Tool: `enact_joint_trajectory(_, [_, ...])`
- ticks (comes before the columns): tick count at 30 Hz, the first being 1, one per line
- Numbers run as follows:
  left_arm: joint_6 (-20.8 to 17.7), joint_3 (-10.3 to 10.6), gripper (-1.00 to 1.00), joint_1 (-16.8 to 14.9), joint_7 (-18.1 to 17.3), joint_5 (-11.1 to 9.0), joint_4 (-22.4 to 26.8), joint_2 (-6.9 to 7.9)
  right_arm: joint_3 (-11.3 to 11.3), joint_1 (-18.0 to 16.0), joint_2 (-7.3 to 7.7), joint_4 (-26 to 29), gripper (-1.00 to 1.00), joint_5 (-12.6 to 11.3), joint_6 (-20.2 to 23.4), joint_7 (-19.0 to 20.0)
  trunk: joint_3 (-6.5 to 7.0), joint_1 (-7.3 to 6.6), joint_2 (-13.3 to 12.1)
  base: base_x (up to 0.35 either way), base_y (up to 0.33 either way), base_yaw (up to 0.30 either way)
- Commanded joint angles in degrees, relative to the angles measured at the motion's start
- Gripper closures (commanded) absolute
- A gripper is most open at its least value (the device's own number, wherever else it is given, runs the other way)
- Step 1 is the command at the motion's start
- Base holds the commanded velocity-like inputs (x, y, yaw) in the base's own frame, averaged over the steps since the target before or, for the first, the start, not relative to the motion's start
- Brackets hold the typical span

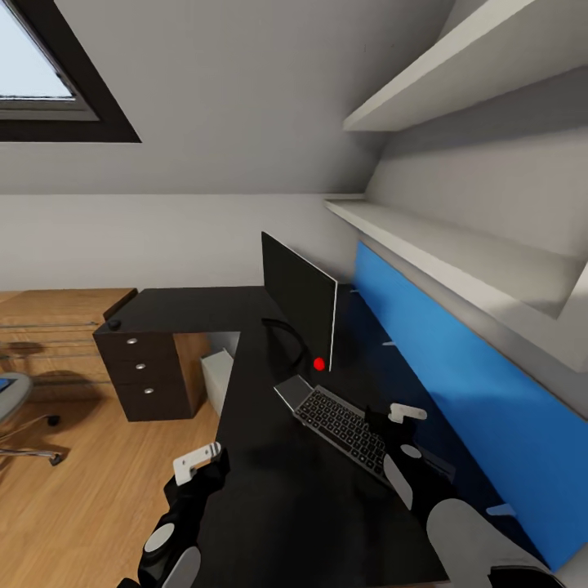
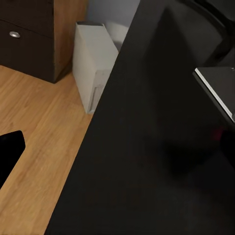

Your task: In the bedroom, organize the workspace by keeping the computer under the desk, ensuring the monitor is on the desk, placing the keyboard on the desk next to the monitor, placing the mouse on the desk next to the keyboard, moving the folder from the swivel chair onto the desk next to the mouse, stacking the notebook on top of the folder with the pen on top of the notebook, and positioning the swivel chair next to the desk.

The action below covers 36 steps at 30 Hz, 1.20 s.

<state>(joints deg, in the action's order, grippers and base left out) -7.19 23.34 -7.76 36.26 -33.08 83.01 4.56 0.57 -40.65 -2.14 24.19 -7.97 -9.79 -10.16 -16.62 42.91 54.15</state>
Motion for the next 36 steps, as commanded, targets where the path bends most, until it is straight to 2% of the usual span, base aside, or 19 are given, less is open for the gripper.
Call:
enact_joint_trajectory(1, [-0.2,0.2,-1.0,-0.1,0.4,-0.2,0.2,0.08,0.0,0.0,-0.01,0.0,-1.0,-0.5,-0.3,0.0,-0.07,0.01,0.1,0.003,-0.002,0.0])
enact_joint_trajectory(10, [-0.2,0.2,-1.0,-0.1,0.4,-0.4,2.3,0.1,0.1,0.0,0.17,-0.3,-1.0,-0.4,-0.4,0.0,-0.07,0.01,0.1,0.001,0.0,0.0])
enact_joint_trajectory(17, [-0.5,1.5,-1.0,1.5,0.5,-0.4,7.4,0.12,0.4,-0.6,1.14,-4.7,-1.0,-0.6,0.1,-0.1,-0.07,0.01,0.1,0.0,0.0,0.0])
enact_joint_trajectory(20, [-0.9,2.5,-1.0,3.4,0.5,-0.3,9.2,0.12,0.5,-4.8,1.73,-8.5,-1.0,-1.0,1.2,-0.4,-0.07,0.01,0.1,0.0,0.0,0.0])
enact_joint_trajectory(21, [-1.0,2.8,-1.0,3.7,0.5,-0.3,9.5,0.13,0.6,-8.0,1.86,-9.9,-1.0,-1.4,3.6,-0.7,-0.07,0.01,0.1,0.0,0.0,0.0])
enact_joint_trajectory(23, [-1.1,2.8,-1.0,3.8,0.5,-0.3,9.5,0.15,0.7,-10.1,2.03,-10.6,-1.0,-1.8,5.8,-1.1,-0.07,0.01,0.1,0.0,0.0,0.0])
enact_joint_trajectory(24, [-1.1,2.9,-1.0,3.9,0.5,-0.3,9.6,0.16,0.9,-11.9,2.38,-11.1,-1.0,-2.4,7.9,-1.5,-0.07,0.01,0.1,0.0,0.0,0.0])
enact_joint_trajectory(27, [-1.1,2.9,-1.0,4.0,0.5,-0.3,9.7,0.17,1.6,-13.7,2.94,-11.4,-1.0,-4.0,10.2,-1.9,-0.07,0.01,0.1,0.0,0.0,0.0])
enact_joint_trajectory(28, [-1.1,2.9,-1.0,4.0,0.5,-0.3,9.7,0.18,2.2,-14.4,3.14,-11.5,-1.0,-5.4,11.1,-2.1,-0.07,0.01,0.1,0.0,0.0,0.0])
enact_joint_trajectory(29, [-1.2,2.9,-1.0,4.1,0.6,-0.3,9.7,0.18,2.9,-15.3,3.34,-11.8,-1.0,-8.3,12.1,-2.4,-0.07,0.01,0.1,0.0,0.0,0.0])
enact_joint_trajectory(32, [-1.2,2.8,-1.0,4.1,0.6,-0.3,9.7,0.19,3.3,-15.5,3.38,-11.9,-1.0,-9.2,12.0,-2.4,-0.07,0.01,0.1,0.0,0.0,0.0])
enact_joint_trajectory(36, [-1.2,2.3,-1.0,4.1,0.6,-0.4,9.7,0.19,3.7,-15.6,2.96,-12.1,-1.0,-10.5,10.0,-2.5,-0.79,0.89,1.7,0.0,0.0,0.0])
